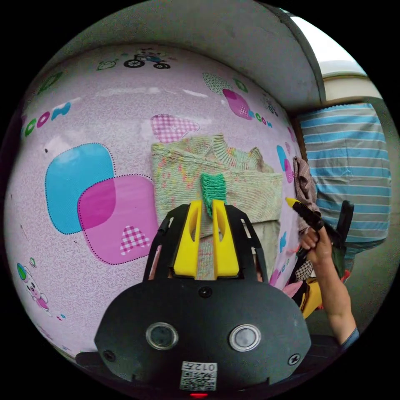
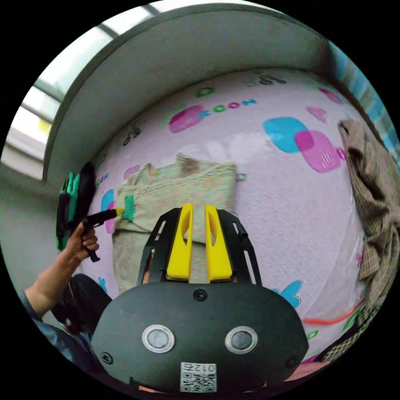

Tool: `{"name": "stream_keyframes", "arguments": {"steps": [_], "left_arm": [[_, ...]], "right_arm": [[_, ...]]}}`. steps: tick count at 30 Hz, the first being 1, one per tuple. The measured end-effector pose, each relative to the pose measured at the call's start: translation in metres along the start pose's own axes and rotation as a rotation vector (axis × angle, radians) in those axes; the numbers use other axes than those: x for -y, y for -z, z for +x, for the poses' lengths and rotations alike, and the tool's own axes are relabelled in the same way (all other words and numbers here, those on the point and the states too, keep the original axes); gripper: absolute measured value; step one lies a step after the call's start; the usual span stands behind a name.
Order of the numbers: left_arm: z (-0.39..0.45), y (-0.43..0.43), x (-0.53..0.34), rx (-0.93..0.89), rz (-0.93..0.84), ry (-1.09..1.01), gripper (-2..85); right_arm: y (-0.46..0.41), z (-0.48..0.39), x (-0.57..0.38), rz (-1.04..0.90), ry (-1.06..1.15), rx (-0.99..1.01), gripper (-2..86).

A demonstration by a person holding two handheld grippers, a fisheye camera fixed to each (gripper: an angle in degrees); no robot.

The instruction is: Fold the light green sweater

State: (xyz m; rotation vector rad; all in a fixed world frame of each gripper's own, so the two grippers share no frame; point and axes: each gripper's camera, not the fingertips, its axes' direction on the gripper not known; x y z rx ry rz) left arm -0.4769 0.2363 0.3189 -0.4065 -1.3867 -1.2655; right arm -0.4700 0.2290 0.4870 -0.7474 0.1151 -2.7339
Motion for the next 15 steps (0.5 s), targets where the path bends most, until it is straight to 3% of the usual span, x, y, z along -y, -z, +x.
{"name": "stream_keyframes", "arguments": {"steps": [5, 9, 15], "left_arm": [[0.014, -0.006, 0.002, 0.055, -0.027, -0.043, 2.4], [0.021, -0.007, 0.002, 0.093, -0.044, -0.079, 1.0], [0.039, 0.011, -0.019, 0.106, 0.067, -0.199, 0.1]], "right_arm": [[0.002, 0.043, -0.006, -0.049, -0.235, 0.077, 6.7], [0.008, 0.035, -0.007, -0.014, -0.257, 0.038, 6.0], [0.023, -0.004, 0.011, 0.078, -0.169, -0.028, 4.3]]}}
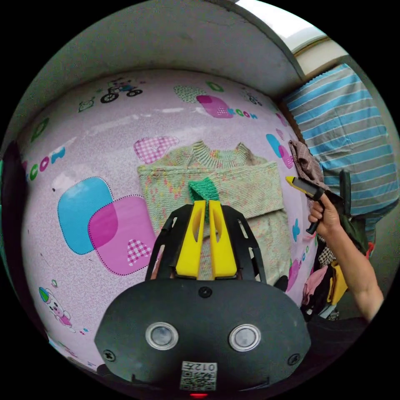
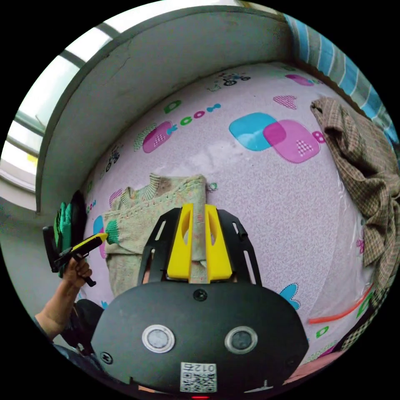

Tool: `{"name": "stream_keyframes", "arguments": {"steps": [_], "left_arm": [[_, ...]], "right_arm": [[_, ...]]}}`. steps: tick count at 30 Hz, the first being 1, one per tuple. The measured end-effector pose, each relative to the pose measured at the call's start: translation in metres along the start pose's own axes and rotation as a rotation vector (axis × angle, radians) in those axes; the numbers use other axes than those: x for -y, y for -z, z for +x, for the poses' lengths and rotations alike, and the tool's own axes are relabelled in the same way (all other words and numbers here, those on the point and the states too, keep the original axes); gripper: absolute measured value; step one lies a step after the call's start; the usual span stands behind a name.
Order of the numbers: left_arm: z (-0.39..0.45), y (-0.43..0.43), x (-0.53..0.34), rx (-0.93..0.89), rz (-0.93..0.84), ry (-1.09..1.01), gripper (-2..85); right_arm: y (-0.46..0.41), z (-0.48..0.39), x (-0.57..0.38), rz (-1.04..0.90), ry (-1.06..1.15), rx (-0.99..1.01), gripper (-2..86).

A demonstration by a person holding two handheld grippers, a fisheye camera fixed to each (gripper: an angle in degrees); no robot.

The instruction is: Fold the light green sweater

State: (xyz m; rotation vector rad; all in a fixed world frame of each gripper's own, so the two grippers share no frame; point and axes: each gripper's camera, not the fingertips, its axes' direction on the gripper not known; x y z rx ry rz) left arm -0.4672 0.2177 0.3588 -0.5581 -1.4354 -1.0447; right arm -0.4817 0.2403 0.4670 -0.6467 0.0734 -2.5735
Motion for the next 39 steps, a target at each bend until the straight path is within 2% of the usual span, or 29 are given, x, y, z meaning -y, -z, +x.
{"name": "stream_keyframes", "arguments": {"steps": [4, 7, 9, 13, 16, 21, 25, 29, 33, 39], "left_arm": [[0.005, -0.011, -0.01, 0.027, -0.03, -0.008, 0.0], [0.004, -0.019, -0.017, 0.042, -0.039, 0.0, 0.0], [0.005, -0.019, -0.018, 0.035, -0.041, 0.0, 0.1], [0.011, -0.022, -0.019, 0.036, -0.051, -0.003, 0.1], [0.013, -0.018, -0.022, 0.016, -0.057, 0.002, 0.1], [0.021, 0.019, -0.026, 0.09, 0.113, -0.035, 0.0], [0.021, 0.005, -0.003, 0.141, 0.056, -0.021, -0.1], [0.014, -0.02, 0.003, 0.232, -0.045, 0.016, -0.1], [0.019, -0.026, 0.002, 0.232, -0.031, -0.034, -0.1], [0.023, -0.008, -0.002, 0.175, -0.024, 0.007, -0.1]], "right_arm": [[-0.012, -0.033, 0.006, -0.026, 0.091, -0.062, 1.4], [-0.031, -0.045, 0.015, -0.131, 0.097, -0.171, -0.4], [-0.03, -0.051, 0.02, -0.122, 0.096, -0.183, -0.7], [-0.032, -0.076, 0.026, -0.158, 0.23, -0.271, -0.9], [-0.024, -0.078, 0.028, -0.188, 0.174, -0.253, -0.9], [0.0, -0.085, 0.024, -0.028, 0.152, -0.225, -0.9], [-0.01, -0.089, 0.027, -0.026, 0.096, -0.147, -0.9], [-0.028, -0.092, 0.034, -0.083, 0.091, -0.223, -0.9], [-0.034, -0.095, 0.042, -0.103, 0.122, -0.251, -0.9], [-0.019, -0.093, 0.041, -0.14, 0.134, -0.199, -0.9]]}}
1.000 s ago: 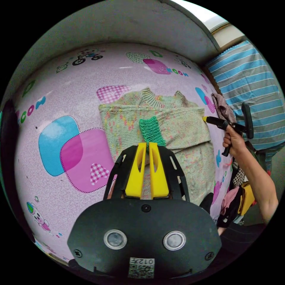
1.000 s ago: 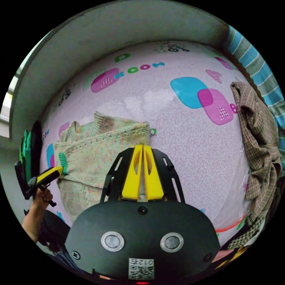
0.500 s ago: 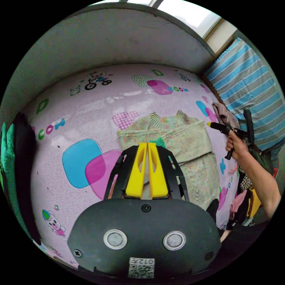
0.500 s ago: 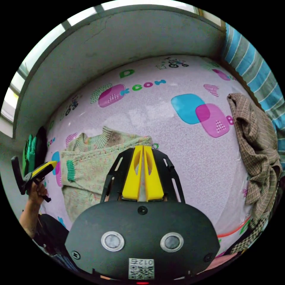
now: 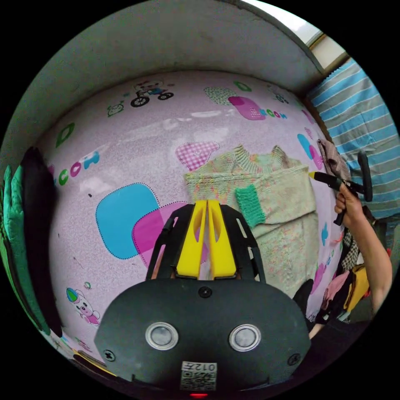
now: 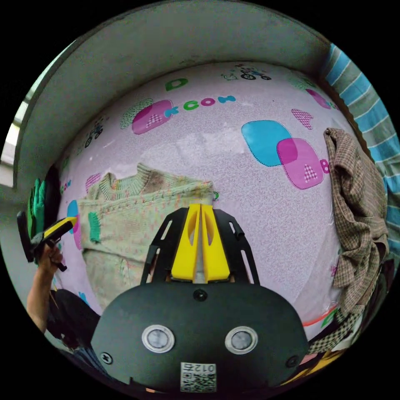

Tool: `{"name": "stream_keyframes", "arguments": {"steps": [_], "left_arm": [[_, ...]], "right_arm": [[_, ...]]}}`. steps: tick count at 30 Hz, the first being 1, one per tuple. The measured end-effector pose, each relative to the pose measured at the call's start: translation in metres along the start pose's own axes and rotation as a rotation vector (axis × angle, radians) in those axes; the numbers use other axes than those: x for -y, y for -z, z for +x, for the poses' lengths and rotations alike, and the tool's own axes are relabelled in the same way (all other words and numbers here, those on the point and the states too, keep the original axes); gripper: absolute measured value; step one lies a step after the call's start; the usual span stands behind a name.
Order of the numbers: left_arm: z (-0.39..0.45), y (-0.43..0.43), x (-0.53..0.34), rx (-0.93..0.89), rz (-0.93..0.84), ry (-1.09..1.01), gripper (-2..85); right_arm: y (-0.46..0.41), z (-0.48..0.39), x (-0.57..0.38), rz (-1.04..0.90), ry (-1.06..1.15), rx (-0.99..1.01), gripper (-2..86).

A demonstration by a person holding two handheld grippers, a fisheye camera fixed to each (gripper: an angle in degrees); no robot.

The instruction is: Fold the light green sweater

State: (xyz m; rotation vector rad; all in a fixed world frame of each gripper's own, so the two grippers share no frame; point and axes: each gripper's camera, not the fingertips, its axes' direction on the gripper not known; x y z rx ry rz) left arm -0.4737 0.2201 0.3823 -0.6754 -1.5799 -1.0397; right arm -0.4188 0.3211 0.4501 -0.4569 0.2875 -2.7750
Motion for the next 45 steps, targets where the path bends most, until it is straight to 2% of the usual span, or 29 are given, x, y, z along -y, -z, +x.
{"name": "stream_keyframes", "arguments": {"steps": [5, 10, 13, 16, 17, 18, 23, 26, 33, 38, 41, 45], "left_arm": [[0.015, 0.005, -0.029, -0.023, -0.032, -0.096, -0.1], [0.027, -0.014, -0.047, -0.02, -0.112, -0.113, -0.1], [0.032, -0.025, -0.05, 0.067, -0.137, -0.12, -0.1], [0.036, -0.028, -0.049, 0.092, -0.112, -0.114, -0.1], [0.037, -0.029, -0.048, 0.1, -0.111, -0.114, -0.1], [0.039, -0.029, -0.048, 0.115, -0.117, -0.104, -0.1], [0.048, -0.025, -0.065, 0.036, -0.177, -0.15, 0.0], [0.055, -0.024, -0.088, -0.037, -0.213, -0.233, 0.2], [0.073, -0.022, -0.13, -0.069, -0.325, -0.476, 3.1], [0.06, -0.027, -0.124, -0.101, -0.377, -0.386, 4.9], [0.052, -0.034, -0.113, -0.188, -0.425, -0.296, 5.7], [0.05, -0.045, -0.111, -0.088, -0.497, -0.221, 6.9]], "right_arm": [[0.021, 0.001, -0.043, -0.019, 0.126, 0.042, -0.9], [0.008, 0.009, -0.073, -0.106, 0.131, 0.108, -0.9], [-0.009, 0.011, -0.082, -0.149, 0.164, 0.012, -0.9], [-0.029, 0.016, -0.087, -0.191, 0.214, -0.176, -0.9], [-0.029, 0.019, -0.089, -0.124, 0.235, -0.186, -0.9], [-0.032, 0.022, -0.09, -0.143, 0.215, -0.209, -0.9], [-0.032, 0.061, -0.107, -0.217, 0.099, 0.078, -0.8], [-0.038, 0.079, -0.134, -0.289, 0.07, 0.156, -0.1], [-0.06, 0.117, -0.192, -0.394, -0.058, 0.3, 4.5], [-0.082, 0.135, -0.213, -0.414, -0.09, 0.341, 6.2], [-0.091, 0.141, -0.218, -0.405, -0.09, 0.362, 6.3], [-0.098, 0.143, -0.219, -0.391, -0.034, 0.327, 6.2]]}}
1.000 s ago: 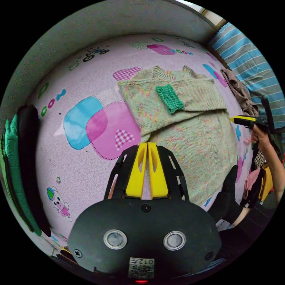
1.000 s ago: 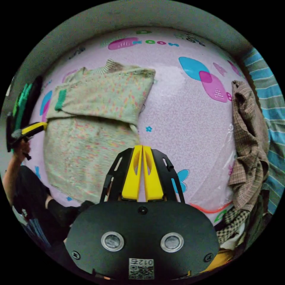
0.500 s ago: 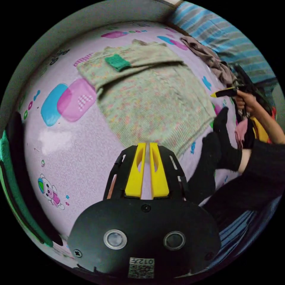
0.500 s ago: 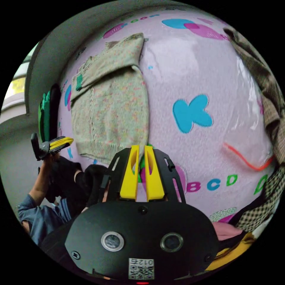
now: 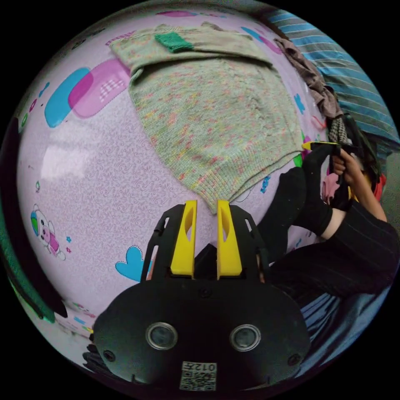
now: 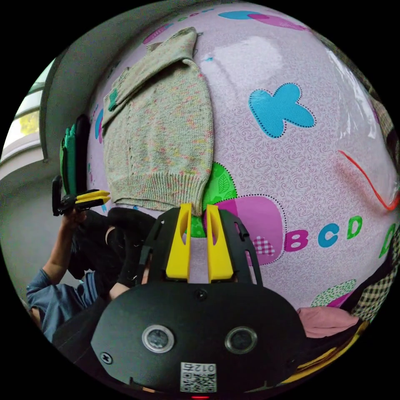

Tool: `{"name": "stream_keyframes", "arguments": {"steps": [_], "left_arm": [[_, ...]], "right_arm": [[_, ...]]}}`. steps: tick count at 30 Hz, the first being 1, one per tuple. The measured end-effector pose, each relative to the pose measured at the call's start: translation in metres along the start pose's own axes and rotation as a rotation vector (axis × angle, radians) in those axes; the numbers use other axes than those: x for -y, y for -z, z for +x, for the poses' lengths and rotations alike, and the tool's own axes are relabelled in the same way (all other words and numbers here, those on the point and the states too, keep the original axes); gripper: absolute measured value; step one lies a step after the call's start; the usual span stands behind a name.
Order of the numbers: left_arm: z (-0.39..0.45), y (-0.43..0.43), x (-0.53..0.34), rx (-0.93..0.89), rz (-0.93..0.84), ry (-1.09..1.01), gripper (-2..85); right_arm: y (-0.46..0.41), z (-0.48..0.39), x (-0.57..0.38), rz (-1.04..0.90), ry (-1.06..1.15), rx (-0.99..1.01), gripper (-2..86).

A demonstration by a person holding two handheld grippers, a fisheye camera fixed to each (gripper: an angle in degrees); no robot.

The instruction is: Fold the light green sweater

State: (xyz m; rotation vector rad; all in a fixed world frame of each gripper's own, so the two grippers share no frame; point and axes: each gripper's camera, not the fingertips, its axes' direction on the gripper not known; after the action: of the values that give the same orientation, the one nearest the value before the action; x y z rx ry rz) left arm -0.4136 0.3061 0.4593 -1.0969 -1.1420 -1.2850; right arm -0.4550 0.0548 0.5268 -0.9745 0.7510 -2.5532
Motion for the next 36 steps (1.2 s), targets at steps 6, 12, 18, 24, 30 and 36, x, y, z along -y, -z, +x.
{"name": "stream_keyframes", "arguments": {"steps": [6, 12, 18, 24, 30, 36], "left_arm": [[-0.007, -0.007, -0.001, -0.058, -0.007, 0.13, 7.1], [-0.014, -0.008, -0.003, -0.079, -0.006, 0.188, 3.9], [-0.028, -0.004, -0.014, -0.167, 0.021, 0.139, 1.1], [-0.04, 0.034, -0.036, -0.2, 0.129, 0.082, 0.4], [-0.029, 0.085, -0.057, -0.131, 0.249, -0.021, 0.2], [-0.01, 0.099, -0.09, -0.056, 0.233, -0.124, 0.1]], "right_arm": [[-0.007, 0.009, 0.002, 0.031, 0.05, -0.001, 6.4], [-0.013, 0.019, 0.0, 0.032, 0.087, -0.043, 4.8], [-0.011, 0.031, -0.002, 0.03, 0.119, -0.037, -0.1], [0.028, 0.047, 0.0, 0.097, 0.143, 0.113, -0.7], [0.078, 0.033, -0.003, 0.178, 0.236, 0.13, -0.8], [0.096, 0.022, -0.019, 0.146, 0.285, 0.107, -0.8]]}}
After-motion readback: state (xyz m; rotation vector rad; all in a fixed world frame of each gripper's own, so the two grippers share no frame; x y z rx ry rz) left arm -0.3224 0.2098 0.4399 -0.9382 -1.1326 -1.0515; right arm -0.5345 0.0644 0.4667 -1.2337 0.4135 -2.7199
